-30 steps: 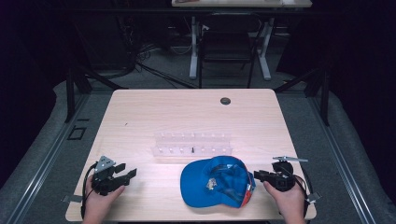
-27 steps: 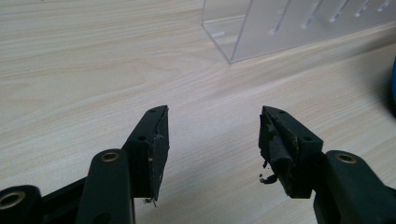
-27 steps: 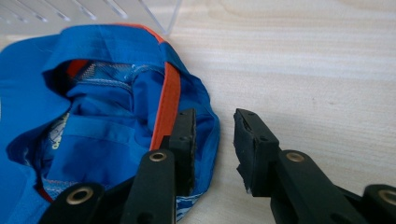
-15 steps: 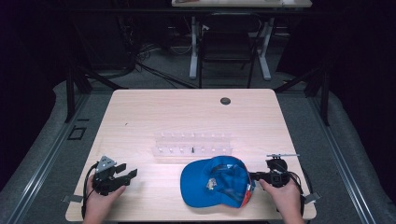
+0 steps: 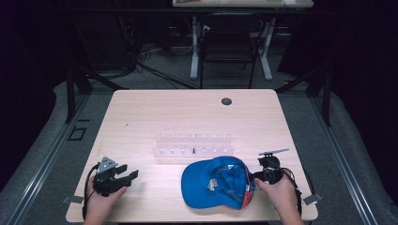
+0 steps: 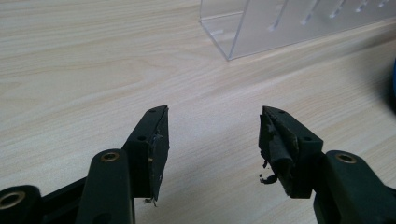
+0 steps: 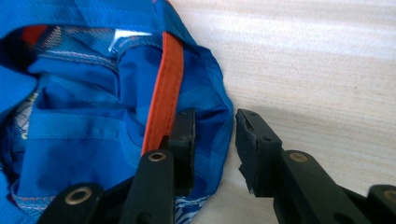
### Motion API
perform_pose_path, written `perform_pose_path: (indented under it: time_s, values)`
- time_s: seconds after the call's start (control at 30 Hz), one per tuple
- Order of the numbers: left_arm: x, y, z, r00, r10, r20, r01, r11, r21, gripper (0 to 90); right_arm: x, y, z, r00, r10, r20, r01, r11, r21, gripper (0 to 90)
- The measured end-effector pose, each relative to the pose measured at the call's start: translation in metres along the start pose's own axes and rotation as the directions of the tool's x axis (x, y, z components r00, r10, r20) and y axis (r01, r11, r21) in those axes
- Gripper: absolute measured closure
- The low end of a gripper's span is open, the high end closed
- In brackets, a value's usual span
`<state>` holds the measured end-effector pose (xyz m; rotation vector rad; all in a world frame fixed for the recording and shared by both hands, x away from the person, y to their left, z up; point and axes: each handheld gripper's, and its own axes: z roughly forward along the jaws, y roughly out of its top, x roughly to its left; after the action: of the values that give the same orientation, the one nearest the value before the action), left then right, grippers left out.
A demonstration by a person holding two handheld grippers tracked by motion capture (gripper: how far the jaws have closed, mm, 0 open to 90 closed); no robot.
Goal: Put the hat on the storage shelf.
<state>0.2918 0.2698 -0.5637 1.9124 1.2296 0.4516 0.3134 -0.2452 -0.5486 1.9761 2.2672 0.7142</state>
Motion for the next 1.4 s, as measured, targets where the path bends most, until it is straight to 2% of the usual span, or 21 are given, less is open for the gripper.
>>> perform_pose_path:
  time_s: [0.07,0.13,0.33,0.4,0.63,0.93,1.03,1.13,1.17,1.27,1.3,1.4]
  values:
    - [0.0,0.0,0.0,1.0,-0.001,0.0,0.001,1.0,-0.001,43.3,0.002,0.002,0.002,0.9999,0.007,0.007,-0.008,0.999,0.039,68.9]
    - [0.0,0.0,0.0,1.0,0.0,0.0,0.0,1.0,0.0,43.3,0.004,0.003,0.003,0.9999,-0.005,0.016,0.004,0.998,0.06,69.8]
    - [0.0,0.0,0.0,1.0,0.002,-0.001,-0.002,1.0,0.001,43.3,0.009,0.008,0.004,0.9985,-0.018,0.051,0.012,0.993,0.117,72.4]
    - [0.0,0.0,0.0,1.0,0.003,-0.002,-0.003,1.0,0.003,43.3,0.011,0.009,0.005,0.998,-0.015,0.061,0.008,0.993,0.118,72.4]
    - [0.001,0.0,0.001,1.0,-0.003,-0.006,0.003,1.0,0.008,43.3,0.014,0.018,0.007,0.9935,-0.027,0.111,0.006,0.982,0.19,82.1]
    - [0.002,0.0,0.002,1.0,-0.003,-0.007,0.003,0.9999,0.013,43.3,0.016,0.019,0.009,0.9918,-0.043,0.12,0.02,0.981,0.193,89.4]
    - [0.002,0.0,0.002,1.0,-0.003,-0.008,0.003,0.9999,0.013,43.3,0.015,0.02,0.008,0.9955,-0.032,0.089,0.014,0.979,0.203,89.7]
    - [0.002,0.0,0.002,1.0,-0.005,-0.008,0.005,0.9999,0.012,43.3,0.013,0.02,0.004,0.9975,-0.022,0.067,0.009,0.982,0.191,89.9]
    - [0.002,0.0,0.002,1.0,-0.004,-0.009,0.004,0.9999,0.013,43.3,0.014,0.019,0.003,0.9977,-0.012,0.067,0.0,0.985,0.175,89.9]
    - [0.001,0.0,0.002,0.9999,-0.004,-0.01,0.004,0.9999,0.014,43.3,0.013,0.02,-0.002,0.9966,-0.042,0.071,0.027,0.98,0.199,90.0]
    - [0.001,0.0,0.001,1.0,-0.002,-0.008,0.002,0.9998,0.02,43.3,0.014,0.02,-0.002,0.9974,-0.03,0.065,0.017,0.983,0.185,90.0]
    - [0.002,0.0,0.001,1.0,-0.002,-0.009,0.002,0.9998,0.02,43.3,0.015,0.02,-0.008,0.997,-0.036,0.068,0.023,0.983,0.181,90.0]
